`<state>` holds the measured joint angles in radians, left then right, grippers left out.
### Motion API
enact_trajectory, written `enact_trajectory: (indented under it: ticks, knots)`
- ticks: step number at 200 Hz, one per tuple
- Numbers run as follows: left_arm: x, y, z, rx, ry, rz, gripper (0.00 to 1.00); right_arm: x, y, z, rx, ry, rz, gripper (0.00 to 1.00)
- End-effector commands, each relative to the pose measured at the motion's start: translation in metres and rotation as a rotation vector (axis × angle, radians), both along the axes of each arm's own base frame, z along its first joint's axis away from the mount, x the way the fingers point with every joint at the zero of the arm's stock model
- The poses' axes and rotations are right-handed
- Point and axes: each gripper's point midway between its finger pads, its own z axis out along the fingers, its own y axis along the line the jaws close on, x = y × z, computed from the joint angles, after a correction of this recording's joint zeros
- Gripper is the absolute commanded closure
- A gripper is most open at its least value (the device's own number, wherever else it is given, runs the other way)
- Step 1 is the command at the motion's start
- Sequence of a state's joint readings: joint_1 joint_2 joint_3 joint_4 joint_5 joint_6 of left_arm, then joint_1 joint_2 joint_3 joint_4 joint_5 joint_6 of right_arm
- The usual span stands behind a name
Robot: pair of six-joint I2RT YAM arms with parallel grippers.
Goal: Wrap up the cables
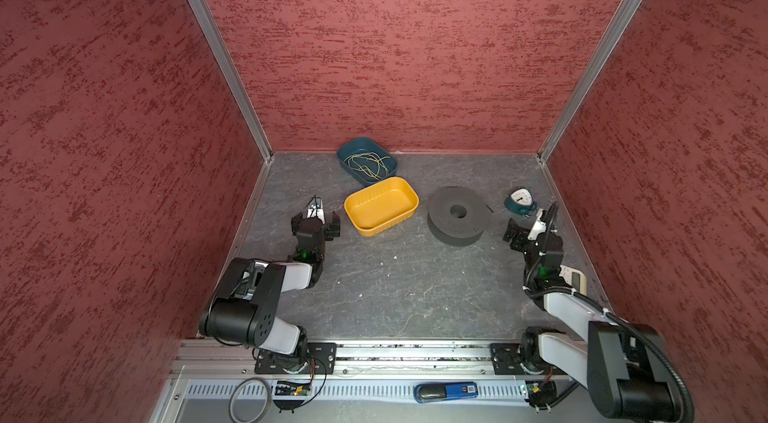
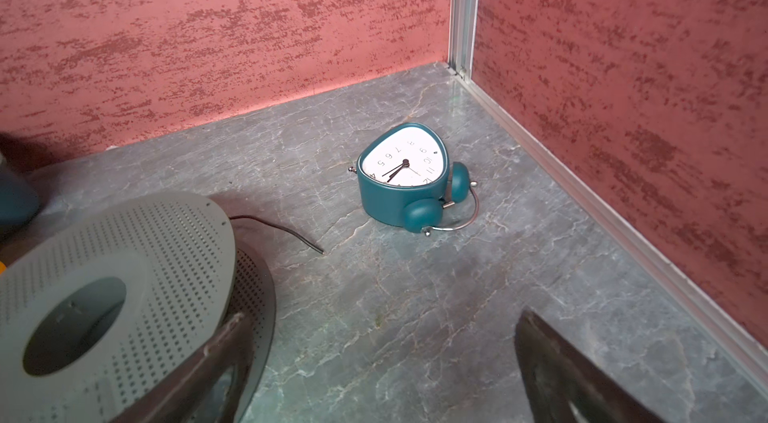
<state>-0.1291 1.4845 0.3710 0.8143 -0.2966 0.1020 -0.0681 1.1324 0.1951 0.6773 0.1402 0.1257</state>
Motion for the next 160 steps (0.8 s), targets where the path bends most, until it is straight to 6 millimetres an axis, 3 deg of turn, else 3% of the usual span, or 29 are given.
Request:
enact_trajectory:
  ticks: [1,14,33,45,52,64,76,160]
  knots:
    - [0.005,0.016,0.014,-0.125,-0.080,-0.005,0.00,0.004,0.002,0.039,-0.089,-0.201,0.018,0.01]
    - [0.008,0.027,0.005,-0.175,-0.097,0.003,0.00,0.005,0.006,0.041,-0.079,-0.241,0.040,0.01]
    - [0.005,0.022,0.005,-0.178,-0.097,-0.025,0.00,0.016,0.009,0.042,-0.078,-0.265,0.063,0.01]
    - [0.005,0.023,0.002,-0.187,-0.071,-0.016,0.00,0.024,0.008,0.030,-0.078,-0.243,0.057,0.01]
    - [0.007,0.026,0.004,-0.181,-0.086,-0.006,0.00,0.031,0.007,0.013,-0.071,-0.204,0.056,0.01]
    - [0.007,0.025,0.002,-0.183,-0.067,-0.001,0.00,0.035,0.009,0.014,-0.077,-0.205,0.062,0.01]
    - [0.007,0.026,0.003,-0.181,-0.077,0.000,0.00,0.046,-0.008,0.008,-0.060,-0.149,-0.035,0.01]
    - [0.007,0.025,0.004,-0.181,-0.076,0.001,0.01,0.048,0.004,0.007,-0.079,-0.142,0.023,0.01]
